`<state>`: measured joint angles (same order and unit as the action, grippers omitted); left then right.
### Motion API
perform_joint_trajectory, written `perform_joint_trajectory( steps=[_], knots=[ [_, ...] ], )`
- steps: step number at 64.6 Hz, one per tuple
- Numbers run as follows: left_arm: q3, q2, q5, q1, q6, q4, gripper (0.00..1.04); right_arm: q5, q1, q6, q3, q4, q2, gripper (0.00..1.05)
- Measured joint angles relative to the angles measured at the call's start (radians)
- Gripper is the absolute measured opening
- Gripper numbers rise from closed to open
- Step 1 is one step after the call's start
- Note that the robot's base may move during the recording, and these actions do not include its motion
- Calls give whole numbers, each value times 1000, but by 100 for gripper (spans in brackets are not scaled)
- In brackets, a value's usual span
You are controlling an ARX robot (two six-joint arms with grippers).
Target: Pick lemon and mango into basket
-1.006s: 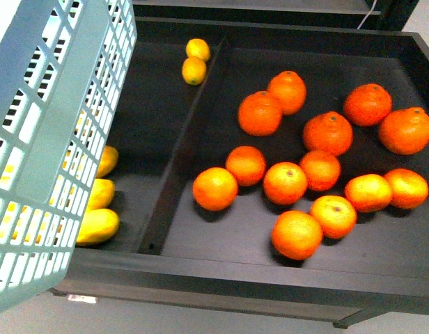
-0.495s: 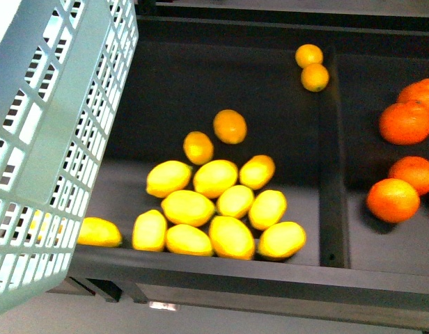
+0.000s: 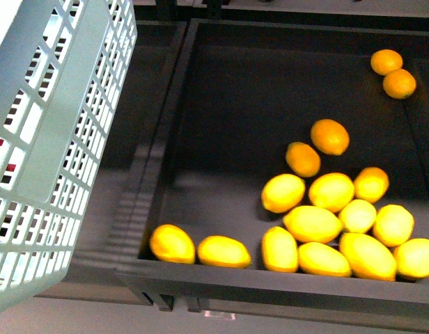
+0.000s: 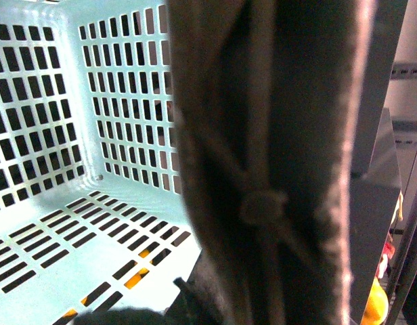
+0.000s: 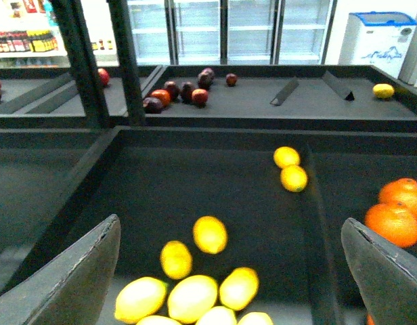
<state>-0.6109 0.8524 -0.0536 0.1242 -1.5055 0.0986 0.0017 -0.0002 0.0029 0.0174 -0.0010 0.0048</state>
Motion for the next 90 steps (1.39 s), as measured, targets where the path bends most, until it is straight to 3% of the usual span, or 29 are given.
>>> perform_joint_trajectory(
  steps=[49, 52, 59, 65, 76, 90],
  knots=[
    [-2, -2, -27, -8, 19, 0, 5, -9, -1, 0, 0, 0, -1, 96],
    [-26, 11, -45, 0, 61, -64, 5, -5, -1, 0, 0, 0, -1, 96],
    [-172, 137, -48, 60, 241, -284, 5, -3, -1, 0, 0, 0, -1, 96],
    [-256, 277, -52, 123, 377, -270, 5, -4, -1, 0, 0, 0, -1, 96],
    [-420, 510, -66, 230, 414, -217, 5, -2, -1, 0, 0, 0, -1, 96],
    [-659, 776, 72, 396, 381, -171, 5, -2, -1, 0, 0, 0, -1, 96]
  ],
)
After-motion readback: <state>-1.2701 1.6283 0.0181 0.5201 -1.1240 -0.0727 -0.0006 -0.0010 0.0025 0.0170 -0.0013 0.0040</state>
